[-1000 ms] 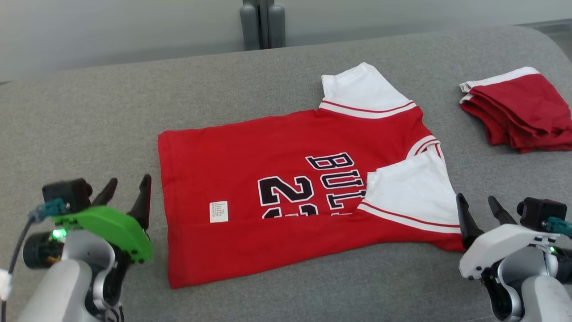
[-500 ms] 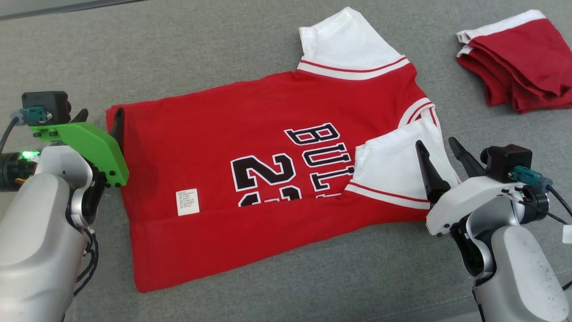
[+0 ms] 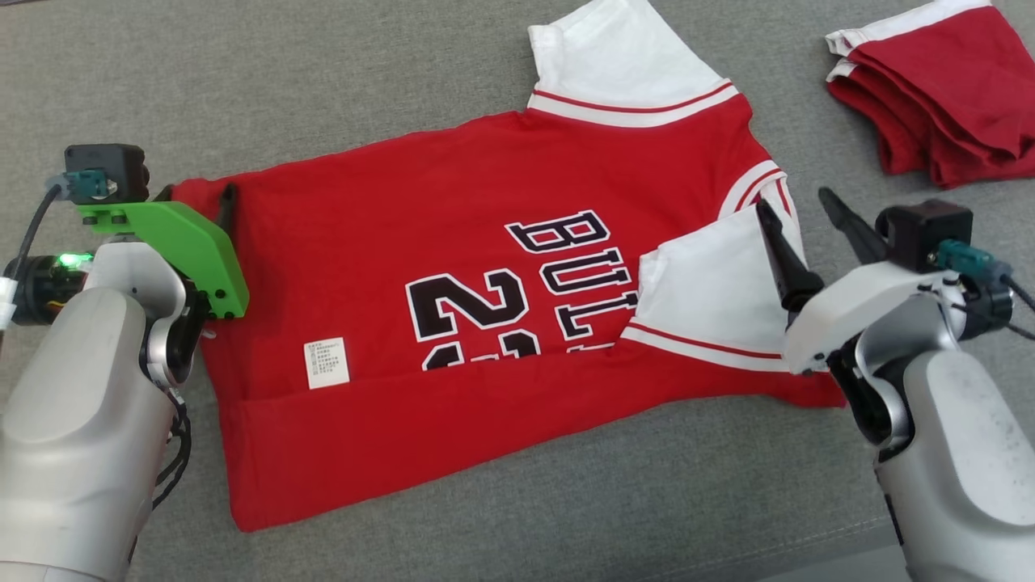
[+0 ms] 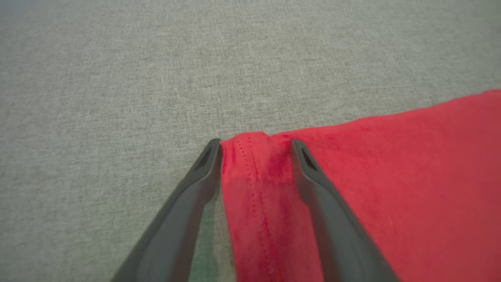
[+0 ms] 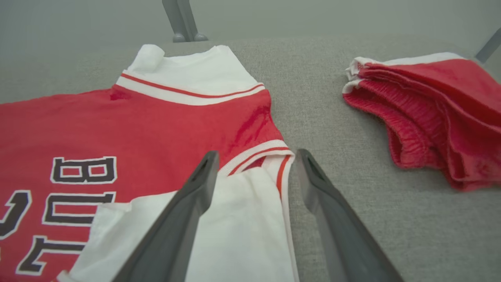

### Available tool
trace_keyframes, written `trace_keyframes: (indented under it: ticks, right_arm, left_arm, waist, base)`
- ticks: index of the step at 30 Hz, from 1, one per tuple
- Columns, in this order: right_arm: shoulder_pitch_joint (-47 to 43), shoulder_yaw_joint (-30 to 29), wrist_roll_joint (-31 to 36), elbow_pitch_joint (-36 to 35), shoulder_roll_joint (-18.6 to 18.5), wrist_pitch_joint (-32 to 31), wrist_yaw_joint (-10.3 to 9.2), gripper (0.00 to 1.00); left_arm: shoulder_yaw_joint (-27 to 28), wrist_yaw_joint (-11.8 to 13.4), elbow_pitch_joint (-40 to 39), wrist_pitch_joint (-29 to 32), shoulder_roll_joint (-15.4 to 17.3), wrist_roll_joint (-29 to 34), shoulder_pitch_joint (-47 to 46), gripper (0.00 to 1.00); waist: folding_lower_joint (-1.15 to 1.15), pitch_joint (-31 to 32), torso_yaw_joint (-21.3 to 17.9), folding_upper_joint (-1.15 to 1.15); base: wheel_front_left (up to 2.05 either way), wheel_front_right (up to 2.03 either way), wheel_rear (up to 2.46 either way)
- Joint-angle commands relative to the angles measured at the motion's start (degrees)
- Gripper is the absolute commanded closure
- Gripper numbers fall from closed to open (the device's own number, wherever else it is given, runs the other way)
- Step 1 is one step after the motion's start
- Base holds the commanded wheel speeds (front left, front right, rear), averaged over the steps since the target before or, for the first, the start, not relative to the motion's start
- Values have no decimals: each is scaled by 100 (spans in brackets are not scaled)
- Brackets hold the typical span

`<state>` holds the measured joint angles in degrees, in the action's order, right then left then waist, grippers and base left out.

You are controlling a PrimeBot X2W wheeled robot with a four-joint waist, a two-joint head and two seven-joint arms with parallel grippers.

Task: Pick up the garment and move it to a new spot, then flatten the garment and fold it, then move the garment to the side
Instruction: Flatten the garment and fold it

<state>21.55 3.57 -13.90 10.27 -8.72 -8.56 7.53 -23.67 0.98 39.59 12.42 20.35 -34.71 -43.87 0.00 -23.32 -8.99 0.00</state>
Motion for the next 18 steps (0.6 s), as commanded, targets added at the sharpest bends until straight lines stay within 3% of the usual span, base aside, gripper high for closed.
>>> trace_keyframes:
  ticks: [1,8,18]
  right_arm:
    - [233,36,21,-25,-97,-72,-10,0]
    - [1585,295,151,585,-594,-519,-10,0]
    - [3544,301,434,2783,-810,-911,-10,0]
  left_arm:
    - [-37,-54,50,-43,-68,43,-77,100]
    - [-101,-134,-87,-425,-261,76,-283,100]
    - [-312,-166,-410,-1008,-910,102,-431,100]
  waist:
    - [0,-14,94,0]
    - [0,-103,472,0]
    - [0,-416,1342,0]
  base:
    - [0,0,0]
    - [0,0,0]
    - [0,0,0]
